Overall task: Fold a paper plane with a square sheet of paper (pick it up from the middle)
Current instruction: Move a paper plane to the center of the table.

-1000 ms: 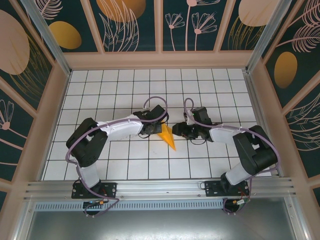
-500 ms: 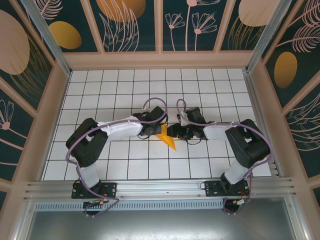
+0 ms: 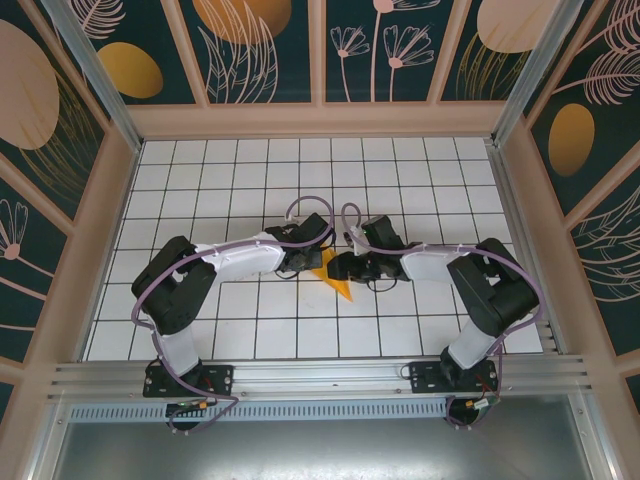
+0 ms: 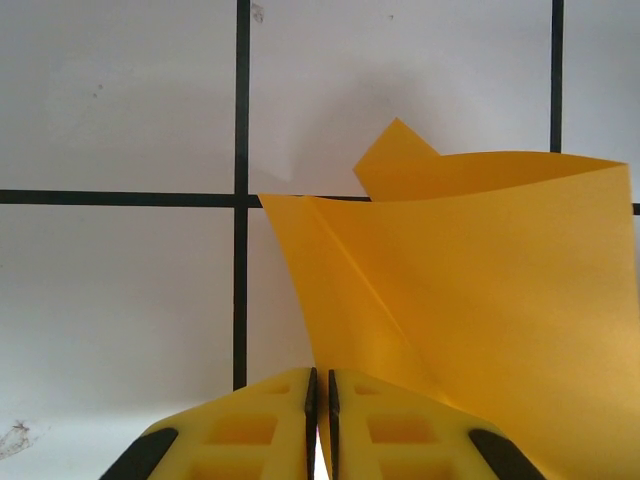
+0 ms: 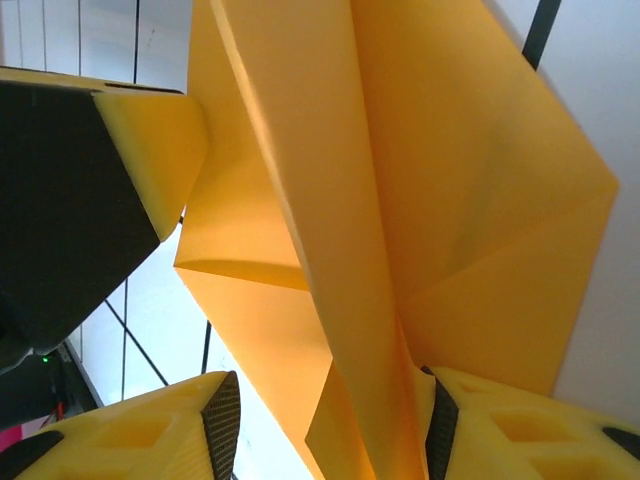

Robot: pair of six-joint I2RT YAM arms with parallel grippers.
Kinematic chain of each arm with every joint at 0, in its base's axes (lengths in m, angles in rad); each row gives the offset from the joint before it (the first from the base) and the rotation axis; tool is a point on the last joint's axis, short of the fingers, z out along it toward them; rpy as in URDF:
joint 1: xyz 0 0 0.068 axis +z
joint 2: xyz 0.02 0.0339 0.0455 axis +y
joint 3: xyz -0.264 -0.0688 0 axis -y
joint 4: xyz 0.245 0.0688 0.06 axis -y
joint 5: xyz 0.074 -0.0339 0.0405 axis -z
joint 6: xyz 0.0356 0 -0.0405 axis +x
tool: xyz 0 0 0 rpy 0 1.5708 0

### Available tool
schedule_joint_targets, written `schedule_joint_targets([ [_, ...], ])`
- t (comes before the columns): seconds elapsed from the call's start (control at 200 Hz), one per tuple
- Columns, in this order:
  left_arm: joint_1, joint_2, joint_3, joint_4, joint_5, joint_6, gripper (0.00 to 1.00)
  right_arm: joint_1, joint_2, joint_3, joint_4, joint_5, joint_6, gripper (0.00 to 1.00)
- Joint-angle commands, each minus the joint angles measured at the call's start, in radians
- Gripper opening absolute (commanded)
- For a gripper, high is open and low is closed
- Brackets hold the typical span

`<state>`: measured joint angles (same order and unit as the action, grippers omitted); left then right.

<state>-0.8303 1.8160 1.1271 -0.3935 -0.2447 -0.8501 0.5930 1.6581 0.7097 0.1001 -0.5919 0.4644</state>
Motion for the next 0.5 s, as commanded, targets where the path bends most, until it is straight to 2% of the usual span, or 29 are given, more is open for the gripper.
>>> schedule_joint_targets([
  [0.0, 0.007, -0.031, -0.013, 0.005, -0.007, 0.001, 0.16, 0.012, 0.030, 0.035, -0.041, 0.060, -0.041, 0.48],
  [0.275, 0.007, -0.071, -0.039, 0.033, -0.002, -0.005, 0.17, 0.044, 0.065, 0.066, -0.085, 0.112, -0.067, 0.36],
  [0.42, 0.008, -0.096, -0.058, 0.053, 0.002, -0.003, 0.19, 0.059, 0.060, 0.086, -0.109, 0.153, -0.066, 0.19],
  [0.495, 0.008, -0.168, -0.076, 0.076, -0.009, -0.005, 0.21, 0.064, 0.051, 0.103, -0.129, 0.172, -0.069, 0.13],
])
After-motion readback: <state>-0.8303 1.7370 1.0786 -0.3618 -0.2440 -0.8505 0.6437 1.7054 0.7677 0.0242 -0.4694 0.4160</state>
